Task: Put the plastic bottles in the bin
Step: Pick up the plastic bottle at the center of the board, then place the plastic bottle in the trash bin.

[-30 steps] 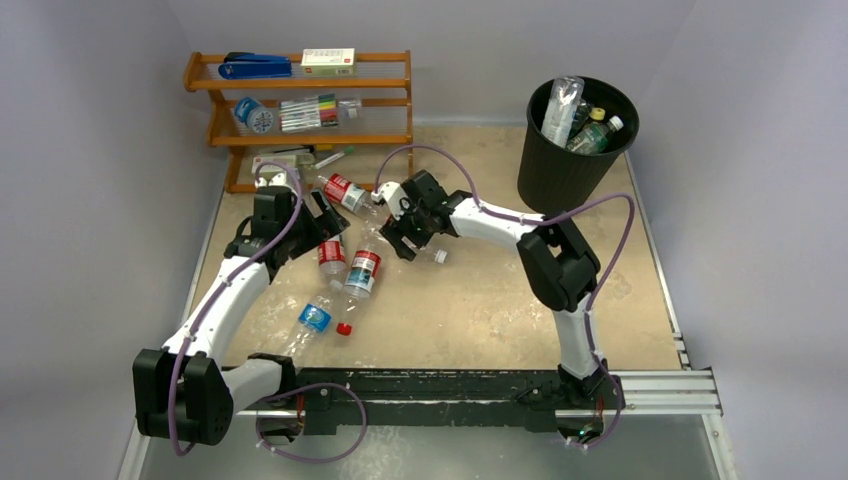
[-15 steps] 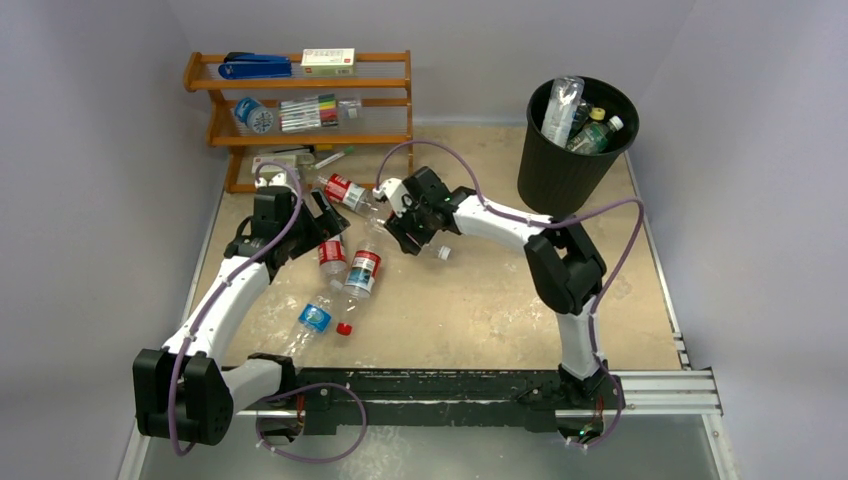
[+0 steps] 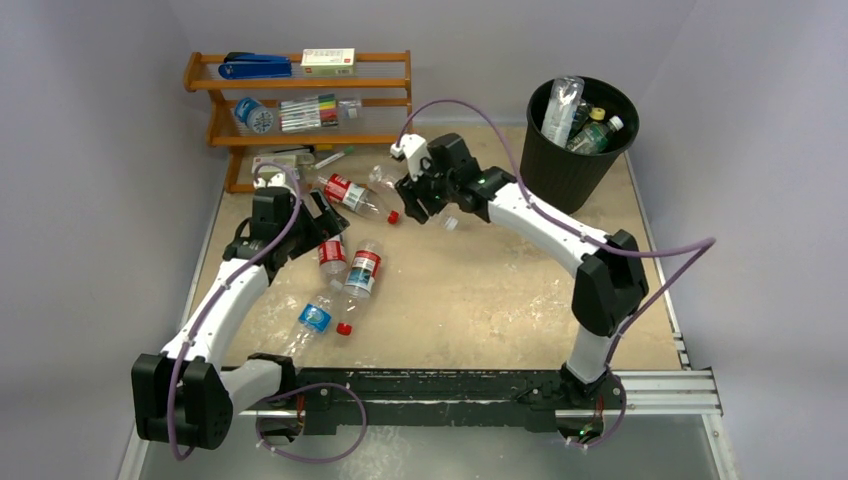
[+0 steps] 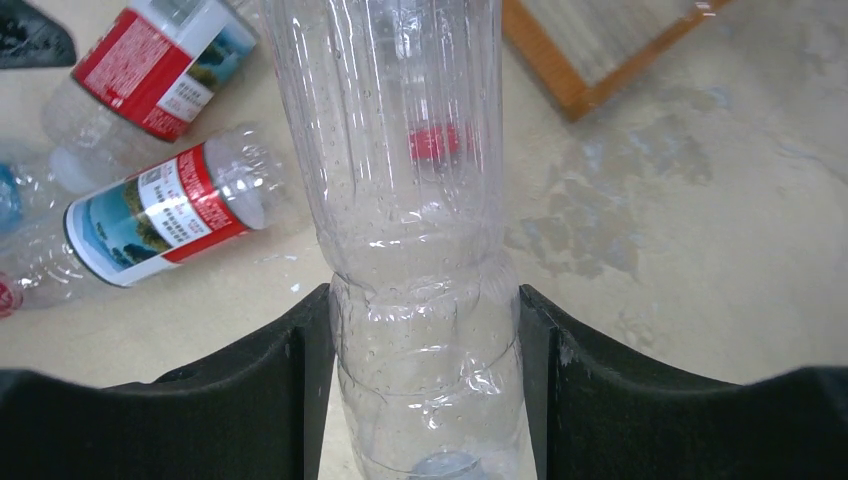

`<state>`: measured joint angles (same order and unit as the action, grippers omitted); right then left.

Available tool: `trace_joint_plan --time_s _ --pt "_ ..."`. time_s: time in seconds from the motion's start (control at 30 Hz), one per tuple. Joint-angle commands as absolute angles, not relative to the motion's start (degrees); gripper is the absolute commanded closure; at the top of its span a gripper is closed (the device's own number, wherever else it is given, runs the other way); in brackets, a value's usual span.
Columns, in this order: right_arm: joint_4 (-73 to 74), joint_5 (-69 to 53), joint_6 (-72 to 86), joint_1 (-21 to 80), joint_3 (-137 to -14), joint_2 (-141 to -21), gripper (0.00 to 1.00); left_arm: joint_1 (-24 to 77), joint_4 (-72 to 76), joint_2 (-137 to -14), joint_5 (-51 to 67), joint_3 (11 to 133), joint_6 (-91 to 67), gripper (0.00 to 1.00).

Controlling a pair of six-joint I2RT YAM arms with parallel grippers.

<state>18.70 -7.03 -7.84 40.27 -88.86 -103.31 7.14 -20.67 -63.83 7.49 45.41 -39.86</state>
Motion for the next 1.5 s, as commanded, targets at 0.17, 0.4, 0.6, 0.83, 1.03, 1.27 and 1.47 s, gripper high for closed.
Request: trace_joint_plan --time_s 0.17,0.4,0.6,0.83,1.03,1.27,1.47 --pt "17.92 -8.01 -1.14 27.74 -94.19 -91.0 0.48 6.77 -18.41 -62.03 8.47 44.66 -40.49 0.05" --pt "17.51 -6.36 3.36 15.24 -100.63 -86.49 0.47 6.77 -17.02 -63.09 9.14 44.29 -40.8 0.05" --pt "16.76 -4.36 6.83 6.43 -106.17 -88.22 0.46 6.77 -17.24 -63.03 9.06 44.3 -40.7 0.05" --pt "15.14 -2.61 9.05 0.28 -109.68 -93.17 0.45 6.75 -17.58 -62.93 8.88 44.43 -40.43 0.05" --pt "13.72 -1.52 11.3 -2.64 -110.29 -96.15 0.45 6.77 -17.25 -63.66 9.04 44.69 -40.43 0.05" --pt "10.85 0.19 12.39 -4.38 -109.04 -98.89 0.43 6.77 -17.15 -63.75 9.04 44.82 -40.43 0.05" --pt "9.01 1.34 14.5 -5.1 -107.15 -100.27 0.37 6.77 -17.15 -63.87 8.99 44.82 -40.46 0.05"
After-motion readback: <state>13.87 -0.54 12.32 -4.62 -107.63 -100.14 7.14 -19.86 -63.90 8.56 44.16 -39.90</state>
